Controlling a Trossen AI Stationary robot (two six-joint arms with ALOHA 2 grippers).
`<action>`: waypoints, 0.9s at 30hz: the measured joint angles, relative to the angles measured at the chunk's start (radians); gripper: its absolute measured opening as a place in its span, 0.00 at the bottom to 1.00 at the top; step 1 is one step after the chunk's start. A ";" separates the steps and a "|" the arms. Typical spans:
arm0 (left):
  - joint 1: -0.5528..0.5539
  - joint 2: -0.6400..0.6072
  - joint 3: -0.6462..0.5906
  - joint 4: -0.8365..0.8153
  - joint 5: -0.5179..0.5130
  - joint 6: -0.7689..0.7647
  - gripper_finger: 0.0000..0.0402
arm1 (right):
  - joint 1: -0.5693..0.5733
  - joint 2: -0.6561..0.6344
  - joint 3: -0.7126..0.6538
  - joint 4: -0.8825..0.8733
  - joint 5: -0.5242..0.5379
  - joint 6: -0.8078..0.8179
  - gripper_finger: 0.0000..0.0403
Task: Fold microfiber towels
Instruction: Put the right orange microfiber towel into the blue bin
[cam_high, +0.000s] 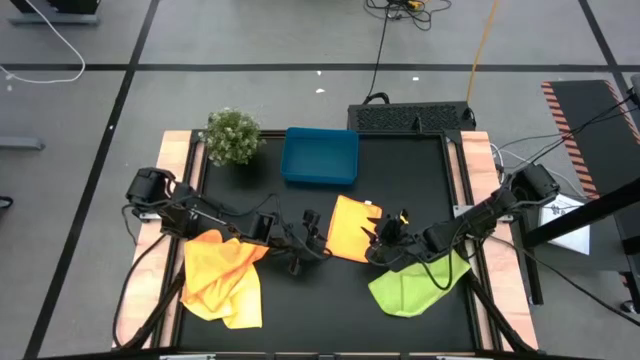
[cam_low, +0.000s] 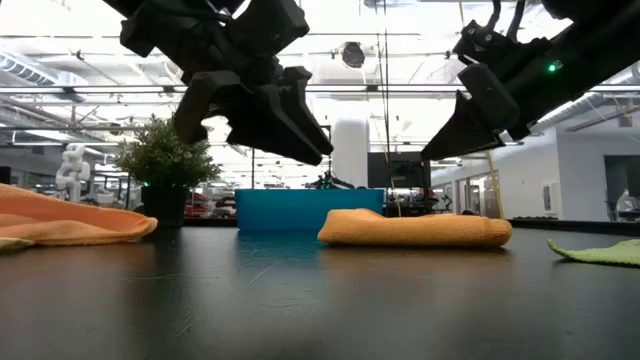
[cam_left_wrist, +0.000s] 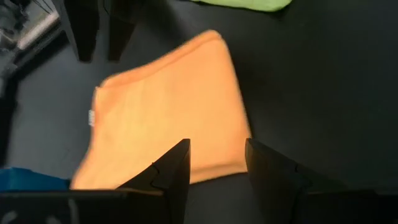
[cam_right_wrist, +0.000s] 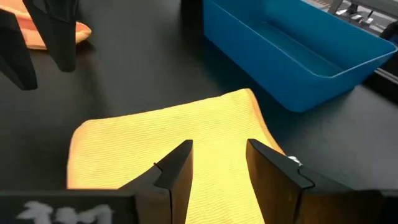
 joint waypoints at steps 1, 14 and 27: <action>-0.003 0.001 0.000 -0.003 0.000 -0.013 0.39 | 0.004 0.000 0.000 -0.001 0.000 0.009 0.35; -0.027 0.001 0.000 -0.002 0.016 -0.117 0.39 | 0.028 0.000 0.000 0.028 0.000 0.010 0.35; -0.073 0.054 0.001 0.051 -0.012 -0.109 0.39 | 0.028 0.000 0.000 0.048 -0.025 -0.020 0.35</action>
